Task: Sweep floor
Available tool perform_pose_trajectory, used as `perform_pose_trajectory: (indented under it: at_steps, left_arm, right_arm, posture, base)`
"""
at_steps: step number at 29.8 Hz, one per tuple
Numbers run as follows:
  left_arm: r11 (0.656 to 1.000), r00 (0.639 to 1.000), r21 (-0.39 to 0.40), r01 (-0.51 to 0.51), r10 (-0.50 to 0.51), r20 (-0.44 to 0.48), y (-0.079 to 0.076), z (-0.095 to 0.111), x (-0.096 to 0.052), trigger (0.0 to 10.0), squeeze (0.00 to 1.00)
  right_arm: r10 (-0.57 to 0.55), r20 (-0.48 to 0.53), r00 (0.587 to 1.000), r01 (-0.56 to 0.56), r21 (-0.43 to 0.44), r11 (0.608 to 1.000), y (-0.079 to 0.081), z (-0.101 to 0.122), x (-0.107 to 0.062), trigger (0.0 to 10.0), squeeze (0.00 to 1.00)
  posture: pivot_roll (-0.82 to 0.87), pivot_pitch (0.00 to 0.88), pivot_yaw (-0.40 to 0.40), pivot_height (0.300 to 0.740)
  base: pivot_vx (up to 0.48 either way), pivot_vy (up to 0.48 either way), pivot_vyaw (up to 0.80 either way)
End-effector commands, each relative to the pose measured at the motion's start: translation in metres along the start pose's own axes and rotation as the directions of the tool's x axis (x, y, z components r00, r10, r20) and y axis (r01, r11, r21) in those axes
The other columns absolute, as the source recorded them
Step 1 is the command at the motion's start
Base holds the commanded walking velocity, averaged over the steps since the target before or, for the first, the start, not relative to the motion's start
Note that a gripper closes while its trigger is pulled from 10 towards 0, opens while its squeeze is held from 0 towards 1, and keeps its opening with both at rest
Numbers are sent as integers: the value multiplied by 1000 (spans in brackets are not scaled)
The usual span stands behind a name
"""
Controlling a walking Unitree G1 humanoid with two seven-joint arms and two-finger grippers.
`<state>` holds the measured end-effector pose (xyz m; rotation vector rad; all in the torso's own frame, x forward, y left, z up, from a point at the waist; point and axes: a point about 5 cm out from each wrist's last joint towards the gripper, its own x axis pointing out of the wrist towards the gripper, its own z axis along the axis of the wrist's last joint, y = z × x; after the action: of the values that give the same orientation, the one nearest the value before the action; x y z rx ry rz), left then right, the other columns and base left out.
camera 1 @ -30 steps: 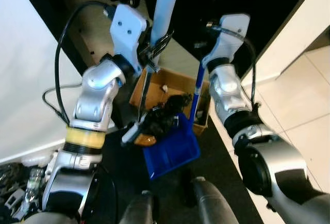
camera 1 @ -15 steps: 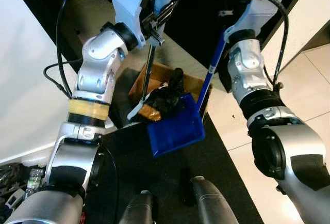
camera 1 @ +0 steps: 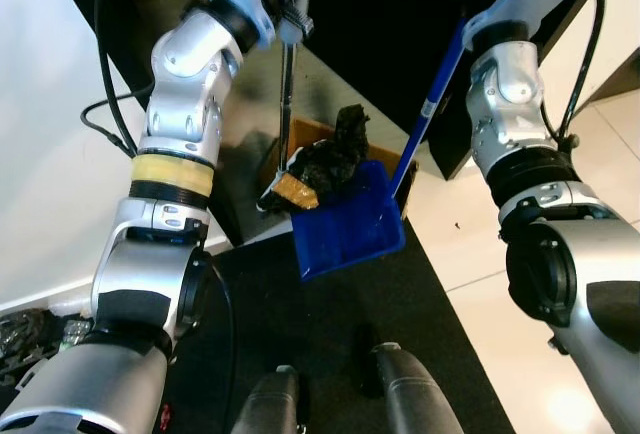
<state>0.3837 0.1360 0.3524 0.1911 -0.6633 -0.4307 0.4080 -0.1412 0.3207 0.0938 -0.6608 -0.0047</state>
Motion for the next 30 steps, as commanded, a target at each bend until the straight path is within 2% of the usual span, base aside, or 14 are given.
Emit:
perform_pose_trajectory:
  at_steps: [1,5,6,11,12,14,17,20,21,22,25,27,28,30]
  left_arm:
    - [999,996,20,-32,31,82,-3,13,8,10000,0]
    - [993,992,29,-110,108,72,-4,7,10,10000,0]
    - [988,987,48,-148,145,68,-7,0,11,10000,0]
    - [985,988,80,-154,153,26,-17,-16,10,10000,0]
    - [984,989,105,-145,146,-3,-23,-25,7,10000,0]
    - [984,989,105,-145,146,-3,-23,-25,7,10000,0]
    - [964,982,226,-138,163,-95,-26,-48,-6,10000,0]
    - [927,969,321,-192,231,-85,-6,-45,-11,10000,0]
    - [927,969,321,-192,231,-85,-6,-45,-11,10000,0]
    - [908,963,355,-221,260,-67,6,-40,-13,10000,0]
    - [893,958,380,-242,281,-50,15,-37,-14,10000,0]
    - [875,950,398,-274,311,-29,33,-29,-19,10000,0]
    - [875,950,398,-274,311,-29,33,-29,-19,10000,0]
    - [873,944,389,-293,328,-27,46,-26,-24,10000,0]
  right_arm:
    - [-32,33,999,31,11,999,-7,8,5,10000,0]
    - [-33,32,999,34,-6,999,-11,9,6,10000,0]
    - [-36,31,999,37,-38,999,-14,8,5,10000,0]
    - [-33,10,999,34,-98,995,-17,3,2,10000,0]
    - [-29,-4,1000,29,-125,992,-18,-1,-1,10000,0]
    - [-29,-4,1000,29,-125,992,-18,-1,-1,10000,0]
    - [-33,-28,999,27,-198,980,-27,-9,-7,10000,0]
    - [-44,-13,999,40,-205,978,-37,-2,-4,10000,0]
    - [-44,-13,999,40,-205,978,-37,-2,-4,10000,0]
    - [-47,-6,999,45,-203,978,-42,2,-1,10000,0]
    - [-51,0,999,50,-200,979,-47,6,1,10000,0]
    - [-48,-18,999,44,-168,985,-55,12,6,10000,0]
    - [-48,-18,999,44,-168,985,-55,12,6,10000,0]
    - [-46,-42,998,40,-124,991,-60,15,10,10000,0]
  posture:
    - [-25,155,-39,740]
    - [-24,155,-40,740]
    - [-24,155,-40,740]
    - [-22,158,-41,740]
    - [-21,161,-39,740]
    - [-21,161,-39,740]
    - [-22,163,-36,740]
    - [-19,167,-36,740]
    - [-19,167,-36,740]
    - [-17,166,-37,740]
    - [-17,165,-36,740]
    - [-16,163,-37,740]
    - [-16,163,-37,740]
    - [-15,162,-37,740]
  base:
    - [0,0,0]
    - [0,0,0]
    - [0,0,0]
    - [0,0,0]
    - [0,0,0]
    - [0,0,0]
    - [0,0,0]
    - [0,0,0]
    - [0,0,0]
    - [0,0,0]
    - [0,0,0]
    - [0,0,0]
    - [0,0,0]
    - [0,0,0]
